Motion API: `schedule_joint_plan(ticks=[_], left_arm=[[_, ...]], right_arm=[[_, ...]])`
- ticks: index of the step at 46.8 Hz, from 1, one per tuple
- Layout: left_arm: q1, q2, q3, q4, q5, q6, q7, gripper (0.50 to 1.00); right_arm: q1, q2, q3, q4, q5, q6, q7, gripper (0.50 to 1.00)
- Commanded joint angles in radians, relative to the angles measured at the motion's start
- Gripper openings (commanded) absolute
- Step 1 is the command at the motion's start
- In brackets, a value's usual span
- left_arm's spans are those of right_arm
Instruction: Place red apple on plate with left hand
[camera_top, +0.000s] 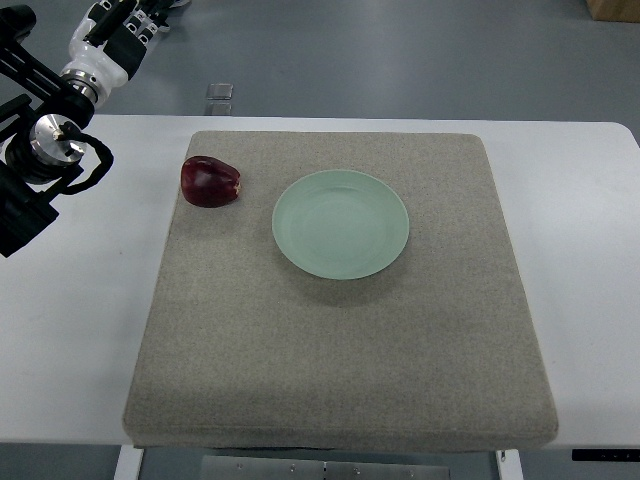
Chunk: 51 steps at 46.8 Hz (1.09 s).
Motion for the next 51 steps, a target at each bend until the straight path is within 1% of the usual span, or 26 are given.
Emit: schedule_joint_plan(ticks=[1, 51], left_arm=[[0.001, 0.000, 0.000, 0.000, 0.000, 0.000, 0.000, 0.999], [0.001, -0.001, 0.000, 0.005, 0.002, 0.003, 0.000, 0.999]], right_arm=[[0.000, 0.000, 0.000, 0.000, 0.000, 0.000, 0.000, 0.930], [0.000, 0.000, 0.000, 0.000, 0.000, 0.000, 0.000, 0.928]])
